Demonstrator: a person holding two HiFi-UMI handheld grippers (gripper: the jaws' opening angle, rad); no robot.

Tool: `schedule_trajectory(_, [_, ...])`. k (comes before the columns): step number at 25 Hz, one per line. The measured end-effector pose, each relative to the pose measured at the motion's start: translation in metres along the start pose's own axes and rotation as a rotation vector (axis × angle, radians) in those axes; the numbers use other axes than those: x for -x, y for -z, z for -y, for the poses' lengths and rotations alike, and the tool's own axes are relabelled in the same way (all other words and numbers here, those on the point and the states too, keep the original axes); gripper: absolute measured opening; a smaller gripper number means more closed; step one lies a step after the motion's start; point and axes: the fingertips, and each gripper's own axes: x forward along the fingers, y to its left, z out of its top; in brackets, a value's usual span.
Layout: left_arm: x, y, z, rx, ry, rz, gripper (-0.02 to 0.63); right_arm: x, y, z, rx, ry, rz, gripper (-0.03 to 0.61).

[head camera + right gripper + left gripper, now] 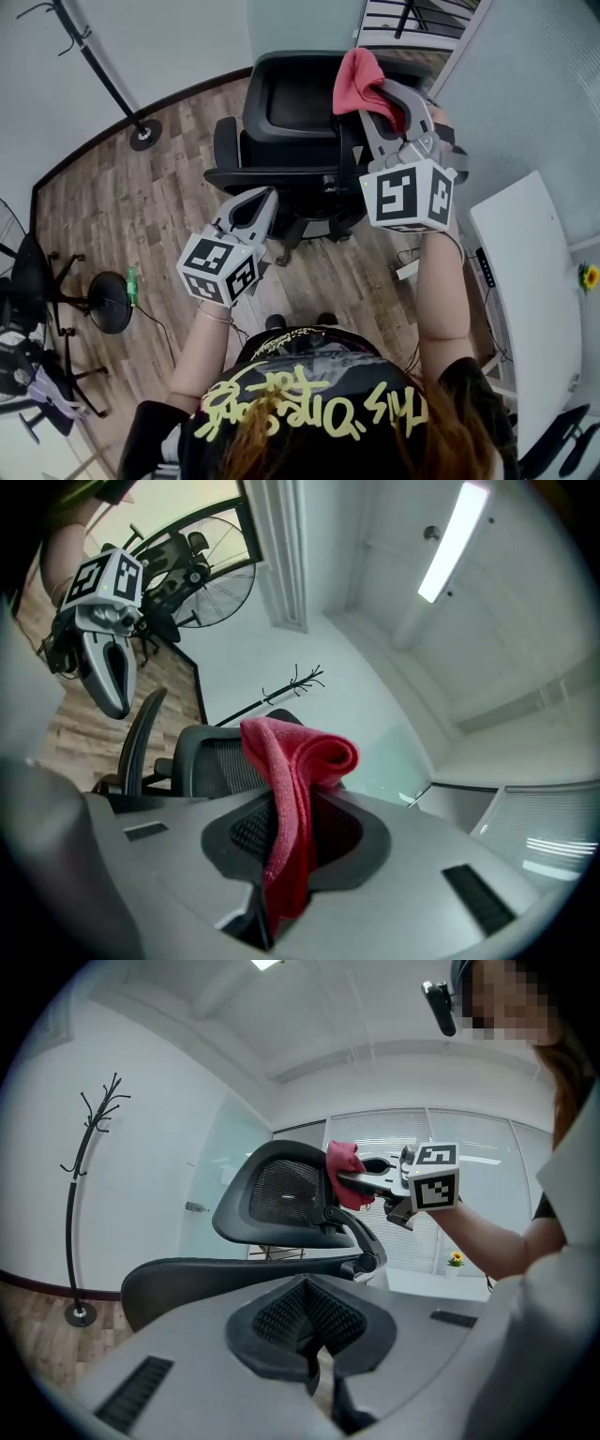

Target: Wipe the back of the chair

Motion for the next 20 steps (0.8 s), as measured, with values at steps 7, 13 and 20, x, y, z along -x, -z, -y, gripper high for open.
schedule_trajectory(7, [-0.006, 0.002, 0.006, 0.015, -0.041, -0.002, -0.006, -0.006, 0.001, -0.009, -0.014, -0.072, 0.065, 0.063])
schedule_trajectory(13, [-0.010, 0.007, 0.017, 0.012, -0.047, -0.010, -0.007, 0.002, 0.007, -0.025, -0.035, -0.140, 0.069, 0.063])
schedule_trajectory(20, [-0.009, 0.007, 0.018, 0.022, -0.049, -0.016, -0.007, 0.003, 0.007, -0.043, 0.004, -0.211, 0.048, 0.063])
